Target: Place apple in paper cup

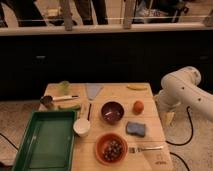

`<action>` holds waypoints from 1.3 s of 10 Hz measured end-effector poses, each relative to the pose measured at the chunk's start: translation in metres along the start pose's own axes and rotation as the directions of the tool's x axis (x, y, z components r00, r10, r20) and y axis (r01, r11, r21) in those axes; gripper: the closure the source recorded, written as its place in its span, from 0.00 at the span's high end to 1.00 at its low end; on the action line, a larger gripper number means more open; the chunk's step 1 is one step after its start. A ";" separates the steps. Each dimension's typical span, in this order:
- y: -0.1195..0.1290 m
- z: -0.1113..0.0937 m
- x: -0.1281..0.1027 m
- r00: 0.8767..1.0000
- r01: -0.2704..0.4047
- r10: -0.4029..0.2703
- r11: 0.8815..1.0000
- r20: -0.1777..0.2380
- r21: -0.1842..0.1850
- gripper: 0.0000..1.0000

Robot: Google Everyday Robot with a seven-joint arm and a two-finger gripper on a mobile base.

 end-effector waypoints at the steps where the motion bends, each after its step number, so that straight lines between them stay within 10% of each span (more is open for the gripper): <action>1: -0.002 0.003 -0.001 1.000 0.022 -0.022 1.000 0.000 0.001 0.80; 13: -0.031 0.040 -0.020 0.976 0.219 -0.220 0.976 0.006 0.013 0.80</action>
